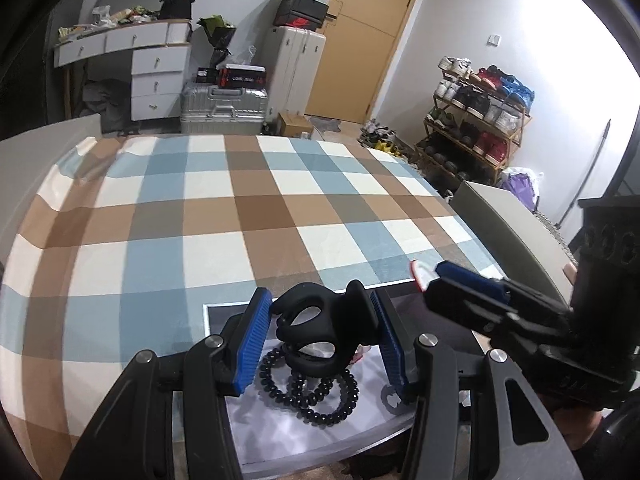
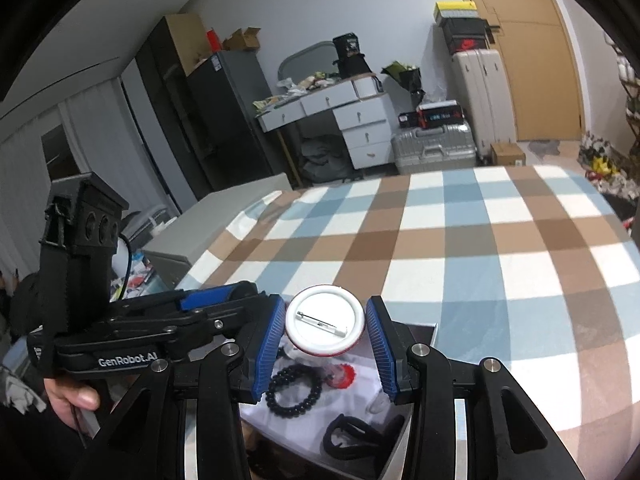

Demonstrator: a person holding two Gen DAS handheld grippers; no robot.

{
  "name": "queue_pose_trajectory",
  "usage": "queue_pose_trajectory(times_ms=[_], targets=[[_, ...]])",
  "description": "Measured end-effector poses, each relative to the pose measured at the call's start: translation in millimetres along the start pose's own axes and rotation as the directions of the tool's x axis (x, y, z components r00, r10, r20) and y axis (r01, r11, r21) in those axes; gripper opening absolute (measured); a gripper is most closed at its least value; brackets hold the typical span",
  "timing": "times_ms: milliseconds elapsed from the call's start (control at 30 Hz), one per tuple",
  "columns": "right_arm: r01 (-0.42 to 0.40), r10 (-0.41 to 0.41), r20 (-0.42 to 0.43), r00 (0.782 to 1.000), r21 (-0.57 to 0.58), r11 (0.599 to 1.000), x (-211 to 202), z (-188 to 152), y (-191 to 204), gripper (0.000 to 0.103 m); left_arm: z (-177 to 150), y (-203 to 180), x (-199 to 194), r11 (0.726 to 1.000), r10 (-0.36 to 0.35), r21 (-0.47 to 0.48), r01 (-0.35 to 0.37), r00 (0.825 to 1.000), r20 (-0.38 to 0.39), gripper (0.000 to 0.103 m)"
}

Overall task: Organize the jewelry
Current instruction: 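Carry the badge and claw clip into the grey box with both grippers, then open both grippers to release the badge and clip into the box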

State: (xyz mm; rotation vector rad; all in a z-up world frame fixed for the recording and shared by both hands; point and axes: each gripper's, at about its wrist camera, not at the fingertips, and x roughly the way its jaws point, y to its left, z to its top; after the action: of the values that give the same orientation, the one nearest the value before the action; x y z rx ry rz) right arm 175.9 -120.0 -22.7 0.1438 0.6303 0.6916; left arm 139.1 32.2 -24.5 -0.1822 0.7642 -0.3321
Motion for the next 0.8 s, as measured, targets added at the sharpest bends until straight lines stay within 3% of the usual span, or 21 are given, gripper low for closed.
queue_pose_trajectory(times_ms=[567, 667, 733, 800], targets=[[0.002, -0.001, -0.085, 0.996, 0.007, 1.0, 18, -6, -5, 0.042, -4, 5, 14, 0.997, -0.079, -0.032, 0.076, 0.995, -0.069, 0.046], [0.003, -0.001, -0.086, 0.996, 0.023, 1.0, 15, -6, -6, 0.044, -3, 1, 13, 0.997, -0.073, -0.011, 0.072, 0.992, -0.104, 0.056], [0.006, -0.004, -0.076, 0.997, 0.029, 1.0, 9, -5, -6, 0.049, -4, 2, 5, 0.997, -0.074, -0.019, 0.073, 0.994, -0.075, 0.057], [0.012, -0.011, -0.044, 0.999, 0.024, 1.0, -4, -6, -4, 0.055, -5, 2, -2, 0.996, -0.082, -0.028, 0.08, 0.995, -0.062, 0.069]])
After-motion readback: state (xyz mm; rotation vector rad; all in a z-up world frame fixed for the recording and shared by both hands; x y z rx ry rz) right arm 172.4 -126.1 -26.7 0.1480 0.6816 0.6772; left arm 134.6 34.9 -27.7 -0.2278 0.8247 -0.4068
